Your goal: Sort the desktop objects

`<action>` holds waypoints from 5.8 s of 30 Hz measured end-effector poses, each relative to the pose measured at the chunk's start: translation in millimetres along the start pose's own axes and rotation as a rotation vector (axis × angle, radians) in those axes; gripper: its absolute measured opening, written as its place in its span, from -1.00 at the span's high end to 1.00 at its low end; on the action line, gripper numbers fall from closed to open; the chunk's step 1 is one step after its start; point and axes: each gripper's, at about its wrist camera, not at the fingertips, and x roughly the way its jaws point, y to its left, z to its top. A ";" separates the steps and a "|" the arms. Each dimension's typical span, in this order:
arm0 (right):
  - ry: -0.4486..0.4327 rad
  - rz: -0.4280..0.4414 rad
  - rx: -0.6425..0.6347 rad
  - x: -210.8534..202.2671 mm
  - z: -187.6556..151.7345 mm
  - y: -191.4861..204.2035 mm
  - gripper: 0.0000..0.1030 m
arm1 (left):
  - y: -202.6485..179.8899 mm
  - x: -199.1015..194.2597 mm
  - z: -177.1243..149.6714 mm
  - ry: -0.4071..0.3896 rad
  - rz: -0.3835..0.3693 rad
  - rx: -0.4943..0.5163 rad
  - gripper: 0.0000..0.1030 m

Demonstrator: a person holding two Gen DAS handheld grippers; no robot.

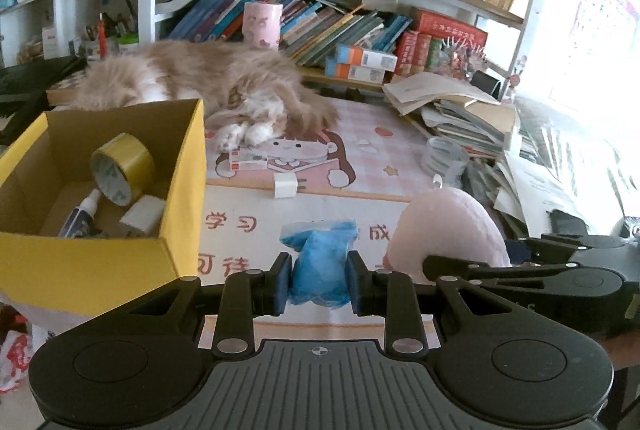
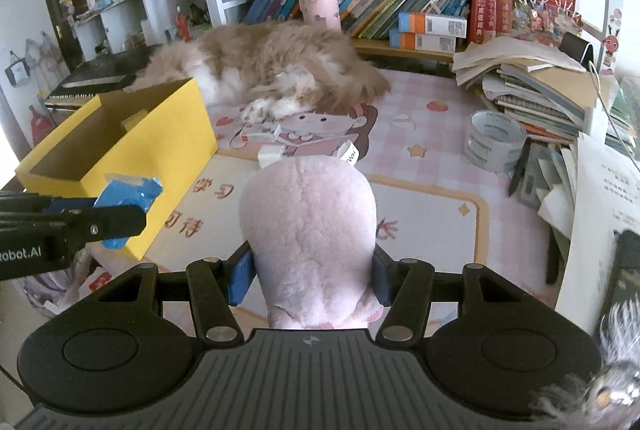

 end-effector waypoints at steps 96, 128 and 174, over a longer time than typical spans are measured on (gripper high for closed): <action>-0.152 0.333 -0.266 11.1 64.7 243.8 -0.05 | 188.4 -113.6 0.8 -0.201 0.204 -0.120 0.47; 0.102 0.415 -0.399 203.3 165.3 254.6 -0.05 | 206.1 62.0 36.0 0.194 0.264 -0.096 0.46; -0.165 0.267 -0.251 90.8 147.8 217.1 -0.48 | 184.1 -62.1 16.9 -0.122 0.333 -0.067 -0.68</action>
